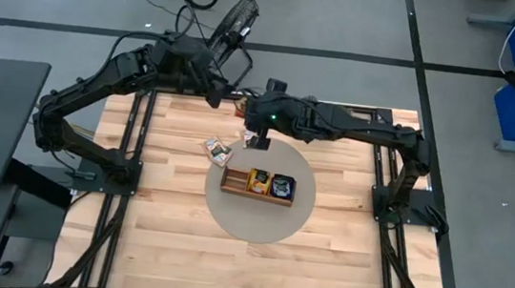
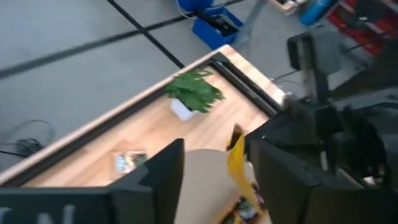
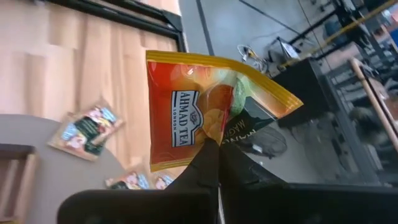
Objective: Pick & Place Tea
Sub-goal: Put the yellow tea bag into the middle section of the wooden organizer
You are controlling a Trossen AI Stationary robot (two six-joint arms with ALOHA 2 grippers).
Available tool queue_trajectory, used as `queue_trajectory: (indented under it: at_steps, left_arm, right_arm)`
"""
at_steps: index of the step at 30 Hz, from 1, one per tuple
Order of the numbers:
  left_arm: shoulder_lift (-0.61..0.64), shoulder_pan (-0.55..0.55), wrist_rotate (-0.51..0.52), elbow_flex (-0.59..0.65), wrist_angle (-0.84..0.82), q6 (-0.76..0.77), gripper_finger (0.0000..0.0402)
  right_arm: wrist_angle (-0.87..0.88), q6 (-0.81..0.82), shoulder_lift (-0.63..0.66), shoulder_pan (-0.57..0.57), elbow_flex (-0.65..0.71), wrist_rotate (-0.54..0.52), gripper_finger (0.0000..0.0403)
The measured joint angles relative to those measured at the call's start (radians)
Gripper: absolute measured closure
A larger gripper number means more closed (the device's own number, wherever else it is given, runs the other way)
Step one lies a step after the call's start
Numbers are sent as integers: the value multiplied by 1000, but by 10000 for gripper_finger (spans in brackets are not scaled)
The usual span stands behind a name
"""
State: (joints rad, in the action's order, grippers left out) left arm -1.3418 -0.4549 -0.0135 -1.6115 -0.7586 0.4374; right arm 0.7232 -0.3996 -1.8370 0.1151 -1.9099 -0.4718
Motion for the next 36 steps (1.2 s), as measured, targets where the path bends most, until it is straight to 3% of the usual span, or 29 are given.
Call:
queue_trajectory:
  at_steps: [8,17,23,36]
  left_arm:
    - [-13,37,-61,1,11,25,127]
    - [-57,80,-38,2,23,22,118]
    - [-68,77,-31,1,27,-6,152]
    - [-67,71,-26,1,-19,-44,294]
  right_arm:
    - [-93,-4,0,-11,0,-3,403]
    - [-98,-5,0,-10,0,-8,403]
    - [-92,-2,0,-7,0,-9,403]
    - [-79,17,1,15,0,-7,403]
